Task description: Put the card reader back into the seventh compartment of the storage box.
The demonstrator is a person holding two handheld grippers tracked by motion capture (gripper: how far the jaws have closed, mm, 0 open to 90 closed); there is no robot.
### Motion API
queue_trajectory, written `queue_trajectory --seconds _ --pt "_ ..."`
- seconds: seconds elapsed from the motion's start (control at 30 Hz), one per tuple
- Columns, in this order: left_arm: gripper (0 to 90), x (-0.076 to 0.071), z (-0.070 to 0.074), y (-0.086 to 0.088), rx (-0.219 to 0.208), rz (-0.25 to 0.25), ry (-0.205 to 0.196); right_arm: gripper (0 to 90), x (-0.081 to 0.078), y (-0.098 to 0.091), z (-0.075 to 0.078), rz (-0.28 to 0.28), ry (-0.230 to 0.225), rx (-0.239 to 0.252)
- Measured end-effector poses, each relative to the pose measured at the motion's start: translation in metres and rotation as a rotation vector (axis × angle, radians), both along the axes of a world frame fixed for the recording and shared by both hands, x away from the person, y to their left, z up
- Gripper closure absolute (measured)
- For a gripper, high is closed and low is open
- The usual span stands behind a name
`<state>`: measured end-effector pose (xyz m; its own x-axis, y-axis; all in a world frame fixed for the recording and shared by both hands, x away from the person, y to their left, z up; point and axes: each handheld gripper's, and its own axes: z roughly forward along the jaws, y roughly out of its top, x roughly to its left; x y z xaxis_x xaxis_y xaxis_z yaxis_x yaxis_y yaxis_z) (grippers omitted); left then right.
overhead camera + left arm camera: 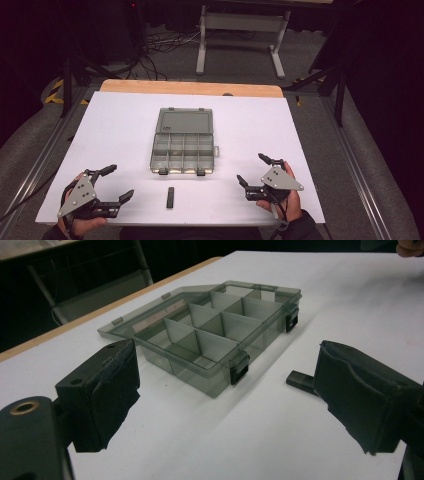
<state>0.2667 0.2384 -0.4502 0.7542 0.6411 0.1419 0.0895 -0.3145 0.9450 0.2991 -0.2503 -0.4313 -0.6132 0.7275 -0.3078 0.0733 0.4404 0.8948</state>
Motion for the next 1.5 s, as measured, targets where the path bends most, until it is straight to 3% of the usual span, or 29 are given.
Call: queue_trajectory --seconds 0.27,0.5,0.73,1.0,1.17,1.23,1.5 --pt "11.4 0.001 -0.007 -0.006 0.059 -0.044 0.039 9.0 0.002 0.002 0.002 0.002 0.011 0.007" --pt "10.8 0.001 -0.008 -0.011 0.073 -0.068 0.058 8.9 0.001 0.004 0.000 0.019 0.027 -0.005" --pt "12.3 0.004 -0.013 -0.022 0.120 -0.122 0.113 9.0 0.003 0.005 -0.001 0.018 0.046 -0.011" --pt "12.5 0.010 -0.019 -0.049 0.218 -0.231 0.171 9.2 0.004 0.008 -0.004 0.023 0.063 -0.036" --pt "10.4 0.018 -0.022 -0.063 0.254 -0.276 0.213 10.1 0.005 0.009 -0.005 0.022 0.070 -0.050" --pt "10.3 0.025 -0.026 -0.073 0.310 -0.302 0.235 10.6 0.005 0.009 -0.006 0.019 0.068 -0.050" --pt "10.5 0.041 -0.029 -0.087 0.370 -0.363 0.289 10.9 0.006 0.009 -0.007 0.021 0.081 -0.057"
